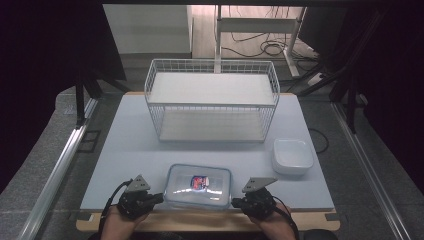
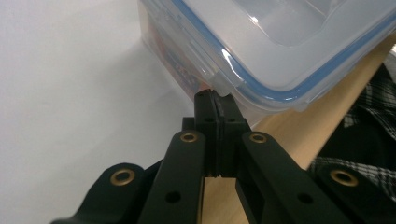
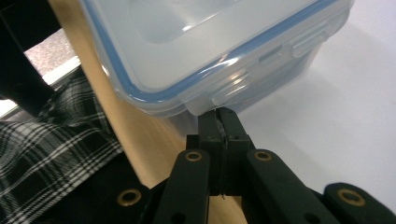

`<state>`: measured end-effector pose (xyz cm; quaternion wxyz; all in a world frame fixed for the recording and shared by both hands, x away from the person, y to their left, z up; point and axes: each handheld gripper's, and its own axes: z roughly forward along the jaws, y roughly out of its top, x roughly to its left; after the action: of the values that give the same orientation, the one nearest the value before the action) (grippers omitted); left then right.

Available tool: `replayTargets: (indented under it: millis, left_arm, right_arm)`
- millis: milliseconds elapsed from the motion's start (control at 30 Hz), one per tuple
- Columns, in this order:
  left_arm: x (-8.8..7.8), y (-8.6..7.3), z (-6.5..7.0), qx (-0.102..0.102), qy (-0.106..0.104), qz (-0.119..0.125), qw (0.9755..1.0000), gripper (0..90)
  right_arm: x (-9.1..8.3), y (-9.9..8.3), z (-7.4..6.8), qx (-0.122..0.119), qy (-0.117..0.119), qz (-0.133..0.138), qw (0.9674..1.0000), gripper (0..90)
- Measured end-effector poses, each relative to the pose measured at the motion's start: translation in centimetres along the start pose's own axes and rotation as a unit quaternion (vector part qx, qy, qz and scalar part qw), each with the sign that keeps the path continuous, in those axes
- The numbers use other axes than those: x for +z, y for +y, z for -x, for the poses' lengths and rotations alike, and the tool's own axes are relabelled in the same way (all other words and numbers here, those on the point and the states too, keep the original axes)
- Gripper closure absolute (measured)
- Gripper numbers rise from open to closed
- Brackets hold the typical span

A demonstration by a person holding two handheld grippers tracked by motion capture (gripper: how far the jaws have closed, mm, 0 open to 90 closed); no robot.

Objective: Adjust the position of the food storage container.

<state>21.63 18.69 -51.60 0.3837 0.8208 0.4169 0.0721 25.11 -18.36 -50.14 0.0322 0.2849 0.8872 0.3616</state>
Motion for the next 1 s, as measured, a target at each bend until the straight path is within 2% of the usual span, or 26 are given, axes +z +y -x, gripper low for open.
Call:
replayTargets:
  millis: [67,100,167,433,633,733,833,867,900,967,1000]
  left_arm:
    - [0.4,0.4,0.2,0.002,0.004,0.0,1.0,90.0]
    - [0.8,0.8,0.3,0.008,0.005,0.0,1.0,90.0]
    - [1.1,1.1,0.4,0.009,0.006,0.002,0.9999,90.0]
    - [2.8,2.5,0.6,0.013,0.002,0.012,0.9998,89.9]
    - [3.6,3.2,0.4,0.017,-0.001,0.015,0.9997,89.8]
    - [3.8,3.4,0.3,0.014,-0.002,0.016,0.9998,89.8]
    - [3.6,3.2,0.0,0.014,-0.005,0.019,0.9997,85.9]
    - [3.5,3.2,-0.1,0.018,0.002,0.018,0.9997,81.8]
    - [3.4,3.0,-0.3,0.02,0.011,0.017,0.9996,81.8]
    - [3.2,2.7,-0.8,0.015,0.019,0.018,0.9996,73.2]
    - [3.0,2.6,-1.0,0.014,0.02,0.017,0.9996,62.5]
  right_arm:
    - [0.0,0.0,0.2,0.003,-0.004,0.0,1.0,89.3]
    - [-0.2,0.0,0.6,0.0,-0.017,0.0,0.9999,89.2]
    - [-0.3,0.0,0.8,-0.001,-0.024,0.0,0.9997,89.3]
    - [-0.9,0.1,3.5,0.012,-0.048,0.009,0.9987,89.3]
    - [-1.0,0.2,4.9,0.006,-0.041,0.015,0.999,89.2]
    - [-1.0,0.4,5.3,0.003,-0.046,0.015,0.9988,89.2]
    - [-1.0,0.4,5.3,0.005,-0.044,0.014,0.9989,88.3]
    - [-1.2,0.4,5.2,-0.002,-0.052,0.014,0.9985,86.5]
    - [-1.2,0.4,5.2,-0.002,-0.052,0.014,0.9985,84.3]
    - [-1.5,0.3,5.1,-0.006,-0.061,0.017,0.998,78.6]
    - [-1.9,0.1,5.3,-0.004,-0.066,0.02,0.9976,70.2]
